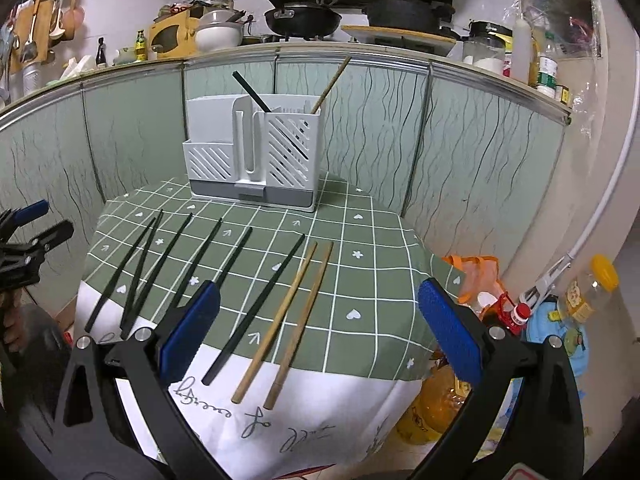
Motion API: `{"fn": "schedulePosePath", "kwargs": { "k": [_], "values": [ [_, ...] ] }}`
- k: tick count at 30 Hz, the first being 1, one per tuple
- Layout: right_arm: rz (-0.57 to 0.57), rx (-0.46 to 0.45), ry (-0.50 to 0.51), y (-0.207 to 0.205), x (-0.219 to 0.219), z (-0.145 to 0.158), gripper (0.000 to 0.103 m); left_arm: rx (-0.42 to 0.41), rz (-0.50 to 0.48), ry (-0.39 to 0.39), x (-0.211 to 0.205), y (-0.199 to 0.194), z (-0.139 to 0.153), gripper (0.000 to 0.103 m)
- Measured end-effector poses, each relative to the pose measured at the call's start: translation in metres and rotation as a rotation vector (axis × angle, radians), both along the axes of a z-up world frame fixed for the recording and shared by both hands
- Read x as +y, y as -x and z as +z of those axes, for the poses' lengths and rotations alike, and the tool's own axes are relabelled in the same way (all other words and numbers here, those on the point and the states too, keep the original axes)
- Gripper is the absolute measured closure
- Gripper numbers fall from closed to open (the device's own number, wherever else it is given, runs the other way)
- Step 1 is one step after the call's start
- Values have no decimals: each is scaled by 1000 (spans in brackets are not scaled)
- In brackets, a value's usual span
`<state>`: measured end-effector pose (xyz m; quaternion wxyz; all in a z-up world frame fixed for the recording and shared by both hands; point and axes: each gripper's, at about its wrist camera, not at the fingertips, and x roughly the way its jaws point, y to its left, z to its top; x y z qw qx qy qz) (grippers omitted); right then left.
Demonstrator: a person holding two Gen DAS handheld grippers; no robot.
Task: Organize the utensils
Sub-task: 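Move both open tools back down to the remaining chopsticks, then close the left tool on a black chopstick while the right tool grasps a wooden chopstick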
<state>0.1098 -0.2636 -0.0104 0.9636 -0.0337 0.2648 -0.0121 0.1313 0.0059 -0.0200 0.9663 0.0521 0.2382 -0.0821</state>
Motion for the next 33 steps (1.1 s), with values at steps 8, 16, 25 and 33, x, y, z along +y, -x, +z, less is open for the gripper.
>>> {"fn": "schedulePosePath", "kwargs": {
  "k": [8,16,25,33],
  "values": [
    [-64,36,36,3,3,-29,8,32,106,-30,3,11,-32,4],
    [-119,69,14,7,0,-58,8,82,135,-2,0,13,-57,16],
    [-132,106,-42,0,3,-80,32,120,97,-43,-20,5,-70,43],
    [-94,140,-83,-6,6,-96,49,191,93,-56,-29,-8,-88,75]
  ]
}}
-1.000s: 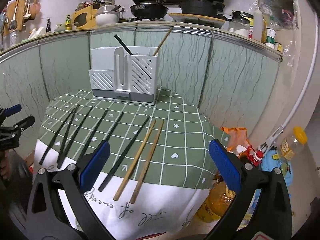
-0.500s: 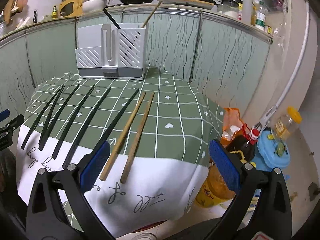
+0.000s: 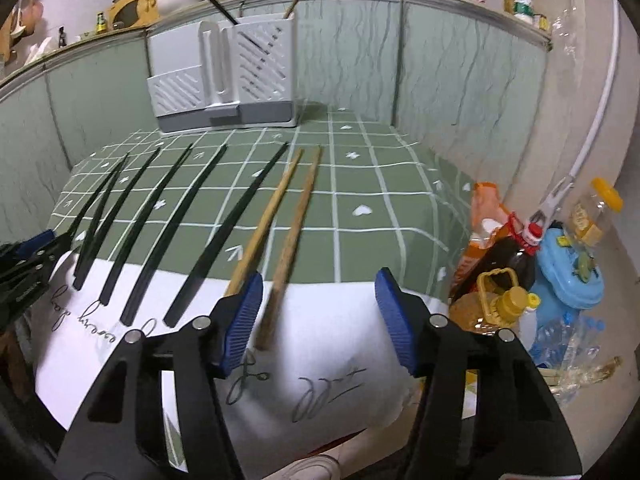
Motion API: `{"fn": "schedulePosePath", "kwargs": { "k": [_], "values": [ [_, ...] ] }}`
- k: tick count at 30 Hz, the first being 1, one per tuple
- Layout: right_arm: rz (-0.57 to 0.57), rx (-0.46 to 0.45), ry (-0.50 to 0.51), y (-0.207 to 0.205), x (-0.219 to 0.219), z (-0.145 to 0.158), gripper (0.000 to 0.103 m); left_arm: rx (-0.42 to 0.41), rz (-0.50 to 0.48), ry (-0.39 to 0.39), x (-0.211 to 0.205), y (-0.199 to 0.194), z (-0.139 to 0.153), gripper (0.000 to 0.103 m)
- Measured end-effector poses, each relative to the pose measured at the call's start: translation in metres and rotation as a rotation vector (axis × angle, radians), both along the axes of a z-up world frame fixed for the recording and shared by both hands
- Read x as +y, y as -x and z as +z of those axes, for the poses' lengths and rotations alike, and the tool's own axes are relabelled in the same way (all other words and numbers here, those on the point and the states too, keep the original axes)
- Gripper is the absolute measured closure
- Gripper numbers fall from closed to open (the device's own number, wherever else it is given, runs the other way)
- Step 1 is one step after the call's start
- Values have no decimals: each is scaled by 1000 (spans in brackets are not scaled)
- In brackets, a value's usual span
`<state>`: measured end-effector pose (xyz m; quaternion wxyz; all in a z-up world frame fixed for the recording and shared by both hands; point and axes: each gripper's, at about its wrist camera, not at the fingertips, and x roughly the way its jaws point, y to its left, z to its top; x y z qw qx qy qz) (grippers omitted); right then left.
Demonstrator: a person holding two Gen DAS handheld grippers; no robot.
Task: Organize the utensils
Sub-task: 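Close the left tool on a black chopstick while the right tool grasps a wooden chopstick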
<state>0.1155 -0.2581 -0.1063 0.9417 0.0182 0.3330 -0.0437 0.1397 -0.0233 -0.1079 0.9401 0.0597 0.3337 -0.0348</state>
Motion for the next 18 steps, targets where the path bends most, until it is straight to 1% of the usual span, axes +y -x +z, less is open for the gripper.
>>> {"fn": "schedulePosePath", "kwargs": {
  "k": [2,3,4,6,7,9,11,14,18],
  "values": [
    [19,-1,0,-1,4,-3,55,-3,9,-5,0,-1,-2,86],
    [20,0,6,-2,5,-4,56,-4,8,-2,0,-1,-2,89],
    [16,7,17,-4,7,-7,58,-7,7,0,0,-1,-3,90],
    [14,14,19,-6,6,-11,69,-15,6,-6,-2,-2,-4,91],
    [2,6,28,-6,7,-12,72,-21,6,-14,-3,-1,-5,92],
    [-8,5,29,-8,5,-13,85,-27,7,-19,-4,-2,-6,93],
    [-22,1,35,-8,3,-15,92,-29,10,-8,-2,-3,-6,95],
    [-33,2,39,-9,2,-15,96,-34,11,-13,-2,-3,-6,95],
    [-37,-2,41,-8,2,-16,97,-40,12,-19,-3,-2,-7,95]
  ]
}}
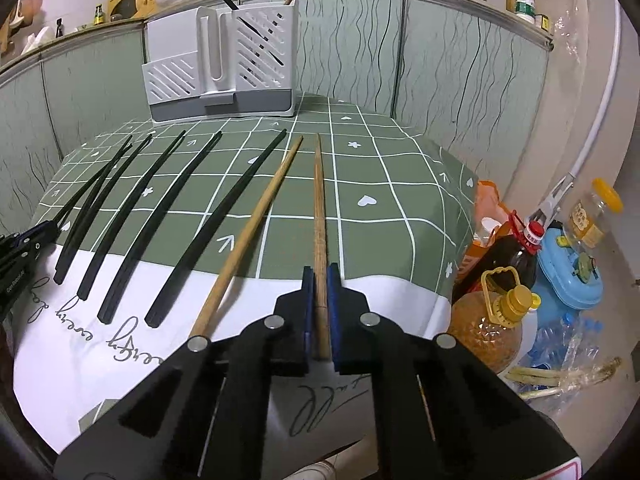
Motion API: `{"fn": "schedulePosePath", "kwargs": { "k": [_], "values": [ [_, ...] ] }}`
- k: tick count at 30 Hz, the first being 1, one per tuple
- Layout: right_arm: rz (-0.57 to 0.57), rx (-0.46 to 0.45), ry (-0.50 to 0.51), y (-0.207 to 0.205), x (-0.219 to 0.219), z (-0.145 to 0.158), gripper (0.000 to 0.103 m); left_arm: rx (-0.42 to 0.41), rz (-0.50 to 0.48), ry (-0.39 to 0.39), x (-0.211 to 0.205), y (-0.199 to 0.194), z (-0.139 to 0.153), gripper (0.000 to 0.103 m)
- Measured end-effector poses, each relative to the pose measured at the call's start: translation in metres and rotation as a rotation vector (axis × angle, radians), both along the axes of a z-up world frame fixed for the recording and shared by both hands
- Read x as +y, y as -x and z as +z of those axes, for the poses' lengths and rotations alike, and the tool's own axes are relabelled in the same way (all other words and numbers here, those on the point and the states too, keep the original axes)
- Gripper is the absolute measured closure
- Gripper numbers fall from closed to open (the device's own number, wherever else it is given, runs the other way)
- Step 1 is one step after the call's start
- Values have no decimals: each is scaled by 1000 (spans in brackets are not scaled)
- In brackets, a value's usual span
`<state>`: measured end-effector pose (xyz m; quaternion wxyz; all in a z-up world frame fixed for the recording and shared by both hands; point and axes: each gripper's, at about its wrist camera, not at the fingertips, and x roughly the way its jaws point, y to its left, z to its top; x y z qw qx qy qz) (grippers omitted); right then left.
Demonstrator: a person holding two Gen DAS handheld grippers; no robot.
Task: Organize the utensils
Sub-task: 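Close the left tool on a black chopstick while the right tool grasps a wooden chopstick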
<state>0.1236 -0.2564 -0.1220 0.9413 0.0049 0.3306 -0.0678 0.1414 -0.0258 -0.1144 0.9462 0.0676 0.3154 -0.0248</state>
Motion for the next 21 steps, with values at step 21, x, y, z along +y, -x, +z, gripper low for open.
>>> {"fn": "schedulePosePath", "kwargs": {
  "k": [21],
  "values": [
    [-50,78,0,-11,6,6,97,65,51,62,9,-6,8,95]
  ]
}}
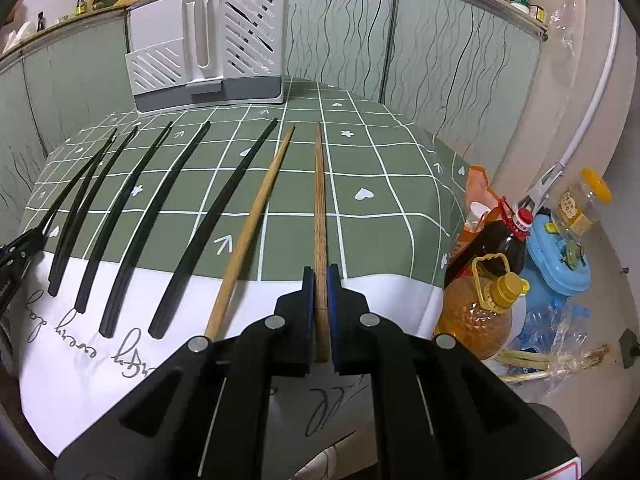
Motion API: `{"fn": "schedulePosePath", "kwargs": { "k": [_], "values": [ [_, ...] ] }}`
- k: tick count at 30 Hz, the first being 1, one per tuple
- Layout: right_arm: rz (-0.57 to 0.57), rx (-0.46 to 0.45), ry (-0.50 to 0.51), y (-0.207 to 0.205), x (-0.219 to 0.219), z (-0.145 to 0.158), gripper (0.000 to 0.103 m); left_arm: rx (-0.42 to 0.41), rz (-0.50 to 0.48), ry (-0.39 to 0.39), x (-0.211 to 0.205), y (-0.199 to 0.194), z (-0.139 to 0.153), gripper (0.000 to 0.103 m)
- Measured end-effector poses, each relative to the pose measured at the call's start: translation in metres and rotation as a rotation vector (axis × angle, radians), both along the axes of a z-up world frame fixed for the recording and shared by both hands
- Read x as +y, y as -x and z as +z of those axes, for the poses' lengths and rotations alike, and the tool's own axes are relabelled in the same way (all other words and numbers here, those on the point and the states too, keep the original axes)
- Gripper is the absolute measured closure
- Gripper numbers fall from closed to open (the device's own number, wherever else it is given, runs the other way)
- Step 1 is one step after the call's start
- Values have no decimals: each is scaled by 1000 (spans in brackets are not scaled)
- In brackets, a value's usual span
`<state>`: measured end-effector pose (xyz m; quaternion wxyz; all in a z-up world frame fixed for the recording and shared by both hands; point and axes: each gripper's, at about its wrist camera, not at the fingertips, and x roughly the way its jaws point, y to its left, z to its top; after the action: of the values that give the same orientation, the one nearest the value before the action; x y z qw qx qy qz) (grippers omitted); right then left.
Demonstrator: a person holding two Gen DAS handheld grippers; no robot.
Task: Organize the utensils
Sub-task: 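Close the left tool on a black chopstick while the right tool grasps a wooden chopstick, then lift both chopsticks upright and carry them over the white holder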
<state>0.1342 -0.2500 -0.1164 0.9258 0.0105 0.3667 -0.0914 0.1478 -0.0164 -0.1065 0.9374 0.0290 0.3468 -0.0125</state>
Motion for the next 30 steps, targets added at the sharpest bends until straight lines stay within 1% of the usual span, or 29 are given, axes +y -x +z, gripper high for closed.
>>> {"fn": "schedulePosePath", "kwargs": {
  "k": [5,10,16,20,22,26,30],
  "values": [
    [26,-23,-32,8,-1,4,97,8,6,32,5,1,2,95],
    [48,-43,-37,16,-2,12,97,14,-1,55,6,6,7,95],
    [92,-52,-42,27,-11,26,97,-22,-33,34,8,13,28,95],
    [125,-57,-62,31,-20,39,97,-32,-54,46,16,16,43,95],
    [144,-56,-70,31,-23,46,97,-30,-63,45,20,15,51,95],
    [176,-41,-64,26,-25,52,97,-57,-92,9,21,15,66,95],
    [189,-31,-63,20,-26,55,97,-58,-101,22,27,11,75,95]
  ]
}}
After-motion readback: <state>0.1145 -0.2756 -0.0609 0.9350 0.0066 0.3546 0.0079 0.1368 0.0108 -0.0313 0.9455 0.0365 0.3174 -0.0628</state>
